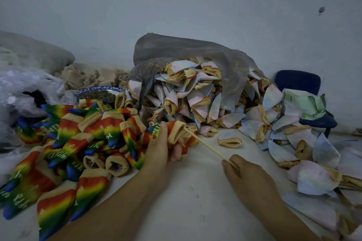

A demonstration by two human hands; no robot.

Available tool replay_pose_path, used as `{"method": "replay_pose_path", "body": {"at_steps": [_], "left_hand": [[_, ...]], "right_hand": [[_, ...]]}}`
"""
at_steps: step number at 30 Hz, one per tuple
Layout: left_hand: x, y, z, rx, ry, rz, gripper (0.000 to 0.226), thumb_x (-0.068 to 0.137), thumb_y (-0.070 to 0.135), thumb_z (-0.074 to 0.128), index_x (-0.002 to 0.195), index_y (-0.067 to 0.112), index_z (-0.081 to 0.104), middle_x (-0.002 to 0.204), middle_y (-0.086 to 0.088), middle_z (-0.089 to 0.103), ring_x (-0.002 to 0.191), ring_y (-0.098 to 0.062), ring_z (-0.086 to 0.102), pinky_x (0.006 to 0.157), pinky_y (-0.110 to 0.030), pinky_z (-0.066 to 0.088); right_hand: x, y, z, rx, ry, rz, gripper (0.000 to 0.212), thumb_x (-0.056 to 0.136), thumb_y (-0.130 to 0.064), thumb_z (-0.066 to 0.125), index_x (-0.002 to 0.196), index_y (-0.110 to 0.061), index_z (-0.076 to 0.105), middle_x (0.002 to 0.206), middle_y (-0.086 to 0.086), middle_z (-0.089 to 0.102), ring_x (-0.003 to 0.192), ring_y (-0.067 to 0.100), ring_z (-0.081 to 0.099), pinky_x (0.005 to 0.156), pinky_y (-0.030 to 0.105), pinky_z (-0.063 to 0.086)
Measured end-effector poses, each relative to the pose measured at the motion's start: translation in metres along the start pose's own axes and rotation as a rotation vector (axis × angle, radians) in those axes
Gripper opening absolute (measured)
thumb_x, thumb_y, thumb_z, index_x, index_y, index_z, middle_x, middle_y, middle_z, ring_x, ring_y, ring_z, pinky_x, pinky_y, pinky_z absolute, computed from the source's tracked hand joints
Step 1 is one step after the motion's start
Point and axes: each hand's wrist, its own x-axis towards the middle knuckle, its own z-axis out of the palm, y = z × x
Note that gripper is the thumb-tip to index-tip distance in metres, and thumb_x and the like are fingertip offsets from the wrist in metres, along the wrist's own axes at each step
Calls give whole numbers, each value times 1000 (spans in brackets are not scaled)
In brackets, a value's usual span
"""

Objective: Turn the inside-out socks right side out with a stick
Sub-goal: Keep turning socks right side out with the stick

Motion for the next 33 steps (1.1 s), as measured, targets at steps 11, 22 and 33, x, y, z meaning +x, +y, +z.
{"method": "replay_pose_path", "body": {"at_steps": [11,22,33], "left_hand": [[3,4,2,116,-13,185,52,97,63,28,127,32,55,115,11,72,94,-8,71,78,-29,52],[5,-20,4,1101,-267,473,34,104,31,43,132,25,62,145,13,51,144,-2,23,116,-23,15],[-5,-22,7,1018,-559,496,34,103,38,44,131,31,61,139,21,53,135,14,23,105,-3,15]], "right_hand": [[11,9,2,302,136,184,20,98,-26,44,87,-17,57,80,5,55,68,16,49,59,33,35],[22,6,-1,355,204,138,20,97,-23,46,90,-17,64,86,6,56,76,19,50,59,28,30],[68,15,8,-1,-87,25,31,101,-30,40,123,-23,60,119,0,59,106,22,58,85,31,45]]}}
